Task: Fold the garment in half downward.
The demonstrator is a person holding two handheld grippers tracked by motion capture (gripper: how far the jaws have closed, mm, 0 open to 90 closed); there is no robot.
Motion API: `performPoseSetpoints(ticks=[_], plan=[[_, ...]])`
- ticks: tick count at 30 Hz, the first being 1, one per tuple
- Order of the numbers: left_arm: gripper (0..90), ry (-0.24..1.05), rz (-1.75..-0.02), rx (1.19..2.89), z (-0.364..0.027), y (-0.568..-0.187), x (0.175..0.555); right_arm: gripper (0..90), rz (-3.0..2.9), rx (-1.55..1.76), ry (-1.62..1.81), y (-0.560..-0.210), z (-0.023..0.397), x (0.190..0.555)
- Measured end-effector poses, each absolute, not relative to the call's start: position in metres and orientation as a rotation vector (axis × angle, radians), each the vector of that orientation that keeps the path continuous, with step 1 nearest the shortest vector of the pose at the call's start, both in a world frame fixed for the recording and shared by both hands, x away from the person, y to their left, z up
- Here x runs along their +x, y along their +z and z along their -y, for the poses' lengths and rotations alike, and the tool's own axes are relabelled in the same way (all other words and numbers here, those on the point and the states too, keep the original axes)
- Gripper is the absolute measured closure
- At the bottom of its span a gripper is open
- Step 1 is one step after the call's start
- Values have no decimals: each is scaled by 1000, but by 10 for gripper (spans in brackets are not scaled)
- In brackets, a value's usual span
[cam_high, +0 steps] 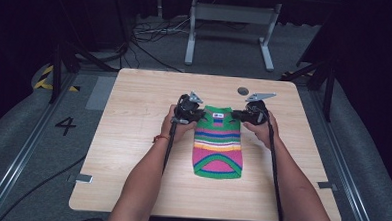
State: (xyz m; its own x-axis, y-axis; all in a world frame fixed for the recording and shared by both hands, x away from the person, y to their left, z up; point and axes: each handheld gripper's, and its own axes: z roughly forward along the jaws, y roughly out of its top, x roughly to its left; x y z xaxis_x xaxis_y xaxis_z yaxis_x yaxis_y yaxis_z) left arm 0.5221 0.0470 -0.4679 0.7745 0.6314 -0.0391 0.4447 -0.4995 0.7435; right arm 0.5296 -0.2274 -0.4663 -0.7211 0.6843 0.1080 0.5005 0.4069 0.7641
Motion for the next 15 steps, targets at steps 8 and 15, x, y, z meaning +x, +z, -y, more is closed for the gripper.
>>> performPoseSetpoints(ticks=[8, 15], plan=[[821, 332, -665, 2195, -52, -449, 487, 838, -2457, 900, 1274, -443, 238, 495], [819, 354, -575, 2197, -59, -441, 462, 836, -2473, 811, 1327, -434, 243, 470]])
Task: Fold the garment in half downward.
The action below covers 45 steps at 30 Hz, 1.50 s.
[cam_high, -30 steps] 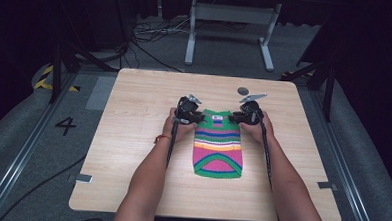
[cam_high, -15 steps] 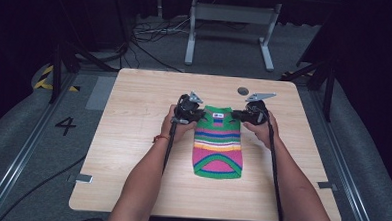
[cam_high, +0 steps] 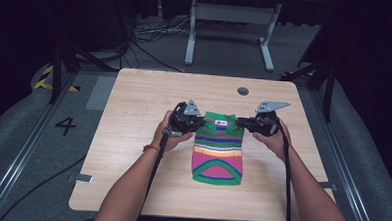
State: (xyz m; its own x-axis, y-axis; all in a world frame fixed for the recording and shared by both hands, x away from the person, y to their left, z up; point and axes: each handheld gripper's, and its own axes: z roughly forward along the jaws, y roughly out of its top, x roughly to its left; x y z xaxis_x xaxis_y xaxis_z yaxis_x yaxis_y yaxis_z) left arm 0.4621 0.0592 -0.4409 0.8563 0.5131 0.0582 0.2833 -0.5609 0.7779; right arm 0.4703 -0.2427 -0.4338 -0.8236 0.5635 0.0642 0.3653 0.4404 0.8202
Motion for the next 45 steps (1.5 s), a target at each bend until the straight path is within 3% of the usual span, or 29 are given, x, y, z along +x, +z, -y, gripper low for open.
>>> performPoseSetpoints(ticks=[22, 34, 45], plan=[[798, 447, -325, 2345, -68, -447, 376, 823, -2613, 478, 1267, -437, 238, 385], [789, 359, -247, 2458, -62, -464, 349, 804, -2714, 433, 1226, -457, 243, 361], [780, 378, -267, 2468, -63, -484, 350, 789, -2743, 407, 1169, -482, 241, 351]])
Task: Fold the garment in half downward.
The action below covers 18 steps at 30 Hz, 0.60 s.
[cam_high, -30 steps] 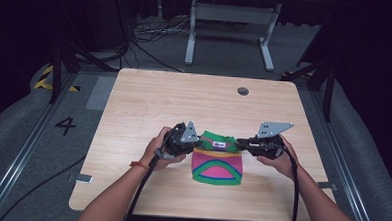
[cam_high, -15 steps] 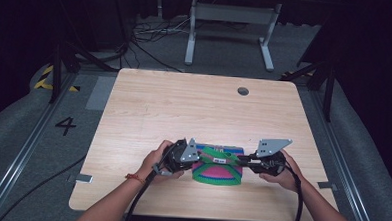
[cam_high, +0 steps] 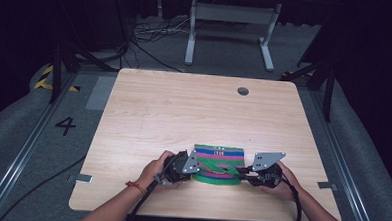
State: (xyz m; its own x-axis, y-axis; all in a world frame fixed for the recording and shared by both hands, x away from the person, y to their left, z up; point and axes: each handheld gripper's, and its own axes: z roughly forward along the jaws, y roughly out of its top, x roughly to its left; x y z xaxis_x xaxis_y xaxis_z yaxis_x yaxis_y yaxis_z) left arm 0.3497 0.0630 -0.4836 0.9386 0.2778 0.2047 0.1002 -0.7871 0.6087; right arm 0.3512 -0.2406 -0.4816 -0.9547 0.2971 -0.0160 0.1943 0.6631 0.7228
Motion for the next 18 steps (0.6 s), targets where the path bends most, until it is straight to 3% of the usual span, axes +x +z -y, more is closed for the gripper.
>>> performPoseSetpoints(ticks=[5, 11, 18], plan=[[770, 398, -305, 2463, -64, -485, 354, 754, -2738, 431, 1158, -486, 239, 354], [657, 387, -333, 2445, -73, -478, 352, 601, -2683, 445, 1201, -477, 241, 348], [633, 391, -348, 2348, -76, -461, 354, 580, -2606, 461, 1259, -460, 249, 346]])
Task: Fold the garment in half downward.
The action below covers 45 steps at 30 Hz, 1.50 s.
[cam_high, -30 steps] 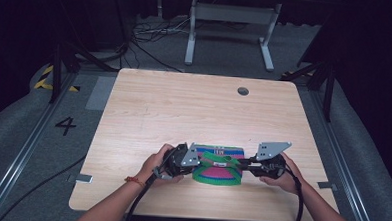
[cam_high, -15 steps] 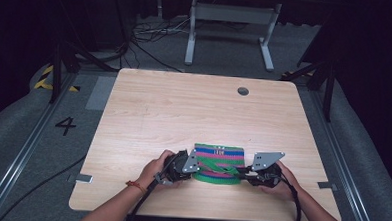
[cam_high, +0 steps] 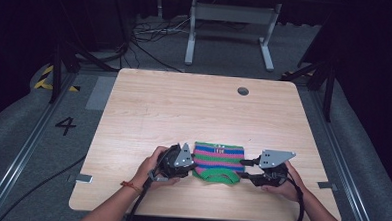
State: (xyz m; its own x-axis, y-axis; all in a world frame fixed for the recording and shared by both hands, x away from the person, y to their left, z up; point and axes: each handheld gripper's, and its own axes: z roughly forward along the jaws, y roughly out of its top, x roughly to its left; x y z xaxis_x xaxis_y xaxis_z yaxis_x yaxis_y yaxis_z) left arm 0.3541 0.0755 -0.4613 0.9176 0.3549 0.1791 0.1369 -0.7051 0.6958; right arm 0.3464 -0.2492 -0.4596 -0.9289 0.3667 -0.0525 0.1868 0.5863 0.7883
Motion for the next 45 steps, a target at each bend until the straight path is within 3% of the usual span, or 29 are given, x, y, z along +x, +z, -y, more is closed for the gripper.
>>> performPoseSetpoints(ticks=[7, 13, 18, 36, 42, 45], plan=[[629, 321, -279, 2391, -63, -466, 349, 615, -2602, 502, 1255, -462, 246, 350], [566, 265, -285, 2472, -53, -482, 344, 574, -2696, 468, 1158, -479, 234, 346], [555, 300, -292, 2440, -54, -489, 343, 503, -2711, 504, 1126, -491, 232, 348], [551, 271, -330, 2394, -58, -493, 354, 491, -2678, 630, 1194, -496, 239, 359], [540, 293, -321, 2403, -58, -488, 352, 439, -2657, 611, 1158, -491, 239, 356], [493, 314, -334, 2393, -60, -486, 353, 416, -2649, 612, 1148, -489, 240, 356]])
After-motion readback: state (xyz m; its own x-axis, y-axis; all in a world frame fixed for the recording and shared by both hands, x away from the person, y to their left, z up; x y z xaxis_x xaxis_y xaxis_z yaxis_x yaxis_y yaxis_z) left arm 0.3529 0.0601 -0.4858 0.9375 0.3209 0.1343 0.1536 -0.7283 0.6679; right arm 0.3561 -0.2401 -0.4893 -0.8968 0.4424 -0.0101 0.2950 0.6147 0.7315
